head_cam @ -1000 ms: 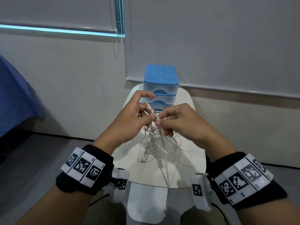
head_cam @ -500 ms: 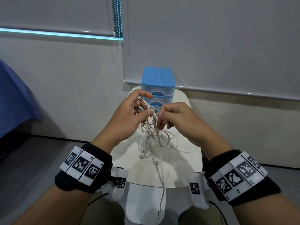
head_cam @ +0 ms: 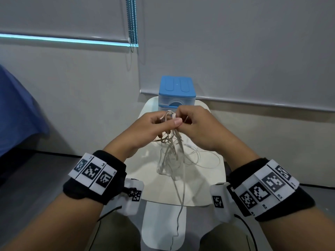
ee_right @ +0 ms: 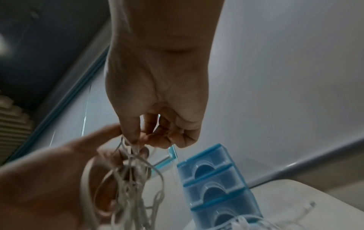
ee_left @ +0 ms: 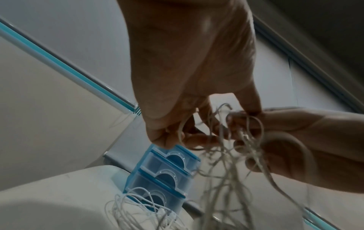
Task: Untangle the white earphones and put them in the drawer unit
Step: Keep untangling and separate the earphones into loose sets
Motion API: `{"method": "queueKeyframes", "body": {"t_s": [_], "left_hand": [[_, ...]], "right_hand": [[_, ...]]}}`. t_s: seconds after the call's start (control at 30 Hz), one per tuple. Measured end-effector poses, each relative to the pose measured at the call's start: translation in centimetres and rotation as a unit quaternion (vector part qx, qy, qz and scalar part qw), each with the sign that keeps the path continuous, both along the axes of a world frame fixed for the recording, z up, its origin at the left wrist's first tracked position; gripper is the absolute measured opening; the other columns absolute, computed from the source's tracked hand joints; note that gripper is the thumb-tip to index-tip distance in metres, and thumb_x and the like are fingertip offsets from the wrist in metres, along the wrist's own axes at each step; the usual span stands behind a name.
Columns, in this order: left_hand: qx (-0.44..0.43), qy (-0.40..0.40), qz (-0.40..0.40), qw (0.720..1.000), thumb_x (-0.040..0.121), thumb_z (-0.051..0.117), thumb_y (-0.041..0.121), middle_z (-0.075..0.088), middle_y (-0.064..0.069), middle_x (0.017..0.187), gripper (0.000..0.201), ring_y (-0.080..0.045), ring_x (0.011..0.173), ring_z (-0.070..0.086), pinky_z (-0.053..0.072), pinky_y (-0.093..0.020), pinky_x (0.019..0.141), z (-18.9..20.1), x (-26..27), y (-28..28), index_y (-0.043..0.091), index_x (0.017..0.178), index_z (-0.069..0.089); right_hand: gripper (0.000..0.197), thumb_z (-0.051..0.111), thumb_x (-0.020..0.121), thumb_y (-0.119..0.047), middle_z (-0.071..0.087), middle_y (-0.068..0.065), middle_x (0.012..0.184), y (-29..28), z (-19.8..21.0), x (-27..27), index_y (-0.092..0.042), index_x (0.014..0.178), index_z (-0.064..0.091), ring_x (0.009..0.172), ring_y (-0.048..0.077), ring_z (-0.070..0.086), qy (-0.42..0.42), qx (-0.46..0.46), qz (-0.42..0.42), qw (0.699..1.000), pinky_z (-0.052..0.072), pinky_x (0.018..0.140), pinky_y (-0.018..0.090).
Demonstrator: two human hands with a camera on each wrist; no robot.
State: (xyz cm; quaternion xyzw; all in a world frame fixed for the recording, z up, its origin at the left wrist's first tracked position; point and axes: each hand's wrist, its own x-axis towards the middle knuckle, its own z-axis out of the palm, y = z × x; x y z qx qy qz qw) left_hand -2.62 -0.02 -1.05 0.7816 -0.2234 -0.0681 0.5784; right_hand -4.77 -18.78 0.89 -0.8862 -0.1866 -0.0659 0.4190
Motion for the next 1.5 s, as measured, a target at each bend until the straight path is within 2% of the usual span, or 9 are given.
{"method": "queueKeyframes", "body": {"t_s": [0.17, 0.3, 0.4, 0.6, 0.77, 0.97, 1.13, 1.27, 1.5], "left_hand": [[-0.01, 0.039, -0.021, 0.999, 0.094, 0.073, 0.032, 0.07, 0.016, 0.081, 0.017, 0.002, 0.075, 0.059, 0.043, -0.014, 0.07, 0.2, 0.1, -0.1, 0.017, 0.098, 0.078], [-0.081, 0.038, -0.037, 0.995, 0.09, 0.074, 0.007, 0.079, -0.005, 0.099, 0.013, -0.011, 0.095, 0.07, 0.051, -0.022, 0.089, -0.2, 0.2, -0.7, 0.014, 0.099, 0.08], [-0.16, 0.066, -0.044, 0.984, 0.092, 0.065, -0.005, 0.074, 0.003, 0.081, 0.019, -0.006, 0.076, 0.069, 0.046, -0.012, 0.061, 0.2, 0.1, -1.3, 0.009, 0.081, 0.071], [-0.133, 0.057, -0.071, 0.987, 0.088, 0.08, 0.006, 0.075, -0.012, 0.109, 0.044, -0.018, 0.097, 0.072, 0.057, -0.028, 0.086, 0.8, -0.5, -3.4, 0.01, 0.128, 0.061], [-0.03, 0.048, -0.035, 0.998, 0.094, 0.072, 0.013, 0.05, 0.011, 0.062, 0.027, -0.005, 0.056, 0.042, 0.035, -0.017, 0.055, 0.2, -0.9, -5.0, 0.024, 0.073, 0.06], [0.074, 0.058, -0.016, 0.995, 0.091, 0.072, 0.011, 0.074, 0.012, 0.077, 0.008, 0.005, 0.067, 0.061, 0.042, -0.018, 0.067, 0.2, -0.5, -3.4, 0.009, 0.086, 0.078], [0.12, 0.08, -0.097, 0.985, 0.092, 0.073, 0.026, 0.042, -0.007, 0.062, 0.018, -0.015, 0.058, 0.032, 0.027, -0.027, 0.058, 0.4, -0.9, -1.9, 0.012, 0.086, 0.082], [0.089, 0.064, -0.09, 0.99, 0.088, 0.08, 0.026, 0.074, 0.002, 0.074, 0.018, -0.005, 0.07, 0.056, 0.043, -0.022, 0.067, 0.0, -0.9, -1.2, 0.013, 0.075, 0.081], [0.025, 0.09, -0.081, 0.992, 0.08, 0.075, 0.046, 0.046, 0.003, 0.062, 0.035, -0.014, 0.063, 0.035, 0.031, -0.028, 0.063, -1.0, -0.9, -0.2, 0.012, 0.079, 0.082]], "right_hand": [[0.014, 0.067, 0.095, -0.011, 0.076, 0.003, 0.08, -0.4, 1.2, -0.1, -0.016, 0.085, 0.057, 0.075, 0.027, 0.072, -0.036, 0.052, -0.017, 0.998, 0.057, 0.076, 0.049], [0.014, 0.068, 0.095, -0.016, 0.069, 0.0, 0.07, -0.4, 1.8, -0.3, -0.02, 0.086, 0.058, 0.062, 0.02, 0.064, -0.083, 0.048, -0.046, 0.994, 0.053, 0.067, 0.042], [0.01, 0.067, 0.096, -0.019, 0.061, 0.0, 0.068, -0.6, 2.2, -0.3, -0.024, 0.088, 0.064, 0.061, 0.022, 0.054, -0.116, 0.023, -0.066, 0.991, 0.046, 0.06, 0.034], [0.009, 0.065, 0.098, -0.015, 0.071, 0.002, 0.067, -0.8, 3.2, -0.2, -0.019, 0.09, 0.066, 0.053, 0.017, 0.064, -0.108, 0.06, -0.072, 0.99, 0.05, 0.052, 0.028], [0.011, 0.07, 0.095, -0.018, 0.071, 0.007, 0.061, -0.9, 3.0, 0.5, -0.013, 0.085, 0.067, 0.053, 0.026, 0.066, -0.104, 0.054, -0.084, 0.99, 0.055, 0.055, 0.032], [0.02, 0.073, 0.095, -0.027, 0.059, 0.008, 0.058, -2.2, 2.7, 0.9, -0.015, 0.079, 0.072, 0.049, 0.01, 0.039, -0.122, -0.031, -0.112, 0.986, 0.032, 0.049, 0.021], [0.012, 0.072, 0.094, -0.037, 0.048, -0.009, 0.064, -2.8, 3.3, 0.7, -0.026, 0.091, 0.072, 0.057, 0.009, 0.04, -0.062, -0.162, -0.104, 0.979, 0.03, 0.053, 0.026], [0.031, 0.084, 0.084, -0.029, 0.049, -0.015, 0.079, -4.7, 3.3, 1.4, -0.027, 0.111, 0.07, 0.07, 0.002, 0.045, -0.009, -0.281, -0.101, 0.954, 0.035, 0.063, 0.029], [0.041, 0.086, 0.082, -0.027, 0.069, -0.003, 0.093, -6.9, -0.6, 1.0, -0.031, 0.118, 0.066, 0.067, 0.008, 0.061, 0.105, -0.159, -0.045, 0.981, 0.049, 0.072, 0.028]]}}
